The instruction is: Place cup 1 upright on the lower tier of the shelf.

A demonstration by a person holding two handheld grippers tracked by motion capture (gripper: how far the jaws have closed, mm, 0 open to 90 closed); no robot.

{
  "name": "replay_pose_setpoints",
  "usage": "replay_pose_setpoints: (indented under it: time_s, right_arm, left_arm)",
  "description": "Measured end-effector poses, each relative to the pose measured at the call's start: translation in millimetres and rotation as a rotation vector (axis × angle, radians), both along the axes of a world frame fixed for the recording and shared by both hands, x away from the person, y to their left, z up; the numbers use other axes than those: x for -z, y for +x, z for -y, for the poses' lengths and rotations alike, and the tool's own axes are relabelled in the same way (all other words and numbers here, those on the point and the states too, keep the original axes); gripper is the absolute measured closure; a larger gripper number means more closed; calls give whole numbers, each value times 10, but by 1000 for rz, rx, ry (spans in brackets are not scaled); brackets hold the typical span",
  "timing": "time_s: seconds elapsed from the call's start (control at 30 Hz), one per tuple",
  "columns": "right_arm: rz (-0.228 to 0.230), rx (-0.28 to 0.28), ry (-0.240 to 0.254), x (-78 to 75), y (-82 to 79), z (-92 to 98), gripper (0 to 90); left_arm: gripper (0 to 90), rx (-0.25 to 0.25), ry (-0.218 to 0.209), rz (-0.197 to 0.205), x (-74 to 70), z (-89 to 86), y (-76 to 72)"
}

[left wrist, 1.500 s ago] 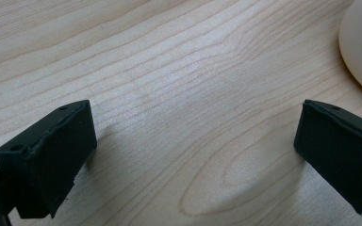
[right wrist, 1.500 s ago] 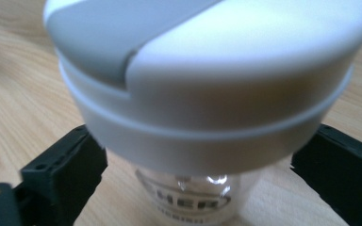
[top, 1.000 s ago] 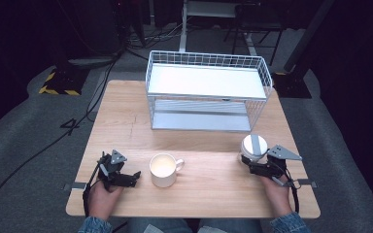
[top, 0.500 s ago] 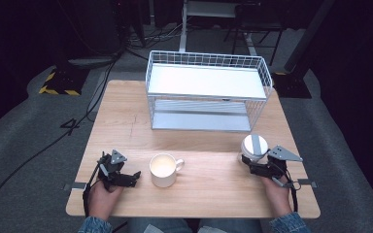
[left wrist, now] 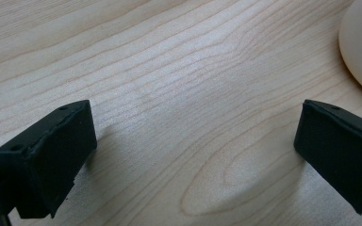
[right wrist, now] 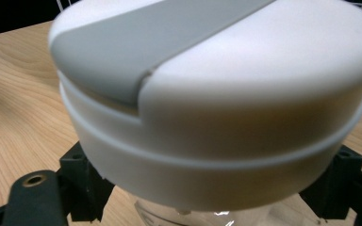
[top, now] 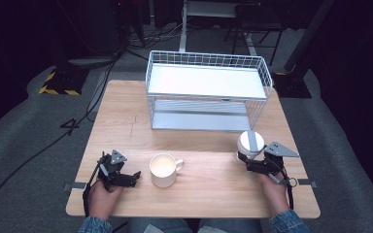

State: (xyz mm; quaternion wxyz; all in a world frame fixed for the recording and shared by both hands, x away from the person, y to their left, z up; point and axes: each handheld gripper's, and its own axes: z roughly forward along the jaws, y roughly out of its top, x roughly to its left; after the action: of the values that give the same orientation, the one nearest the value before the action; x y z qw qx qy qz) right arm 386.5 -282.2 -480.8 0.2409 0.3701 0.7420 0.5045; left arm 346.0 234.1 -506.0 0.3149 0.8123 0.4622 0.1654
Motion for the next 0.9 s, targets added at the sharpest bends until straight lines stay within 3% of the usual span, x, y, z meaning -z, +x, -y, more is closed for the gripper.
replay_pose_setpoints:
  time_s: [0.9]
  right_arm:
    - [11,-59,7,-372,320,-340,190]
  left_arm:
    - [4,-7,-6,-1,3,5,-6]
